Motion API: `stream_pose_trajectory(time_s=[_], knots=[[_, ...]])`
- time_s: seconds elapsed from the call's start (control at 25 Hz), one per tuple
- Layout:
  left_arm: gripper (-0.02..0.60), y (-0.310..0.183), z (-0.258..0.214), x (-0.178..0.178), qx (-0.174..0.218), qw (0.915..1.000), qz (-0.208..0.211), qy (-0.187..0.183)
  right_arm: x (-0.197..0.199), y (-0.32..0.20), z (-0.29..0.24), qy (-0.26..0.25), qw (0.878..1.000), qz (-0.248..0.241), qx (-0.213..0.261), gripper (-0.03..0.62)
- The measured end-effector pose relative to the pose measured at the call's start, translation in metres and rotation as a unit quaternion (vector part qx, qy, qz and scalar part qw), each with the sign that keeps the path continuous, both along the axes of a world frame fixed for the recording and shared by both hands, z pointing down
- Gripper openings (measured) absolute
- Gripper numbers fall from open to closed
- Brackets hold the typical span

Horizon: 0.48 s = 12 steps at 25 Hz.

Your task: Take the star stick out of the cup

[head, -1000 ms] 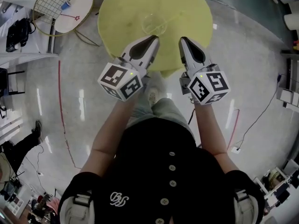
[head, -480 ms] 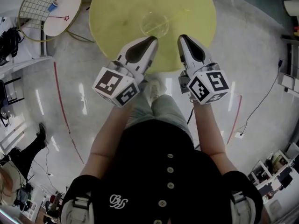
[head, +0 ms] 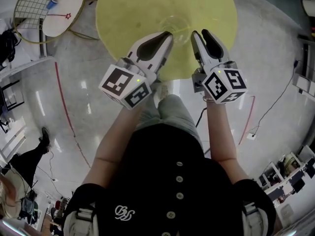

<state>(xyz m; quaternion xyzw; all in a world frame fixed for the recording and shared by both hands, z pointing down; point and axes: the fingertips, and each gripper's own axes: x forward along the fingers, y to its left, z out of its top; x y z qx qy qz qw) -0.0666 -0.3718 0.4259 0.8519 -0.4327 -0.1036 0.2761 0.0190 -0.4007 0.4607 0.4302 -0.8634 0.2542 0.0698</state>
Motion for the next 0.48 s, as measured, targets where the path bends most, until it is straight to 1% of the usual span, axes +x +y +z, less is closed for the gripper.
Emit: stream_pose_trajectory(time_s=[0.12, 0.32, 0.48], knots=[[0.026, -0.006, 0.004, -0.004, -0.009, 0.9999, 0.005, 0.003, 0.002, -0.008, 0.004, 0.002, 1.0, 0.011, -0.003, 0.126], [0.026, -0.009, 0.01, -0.007, -0.029, 0.9995, 0.011, 0.009, -0.001, -0.012, 0.008, -0.001, 1.0, 0.009, -0.007, 0.126], [0.026, -0.01, 0.019, -0.009, -0.032, 0.9993, 0.012, 0.01, -0.005, -0.016, 0.011, 0.0, 1.0, 0.006, -0.007, 0.126]])
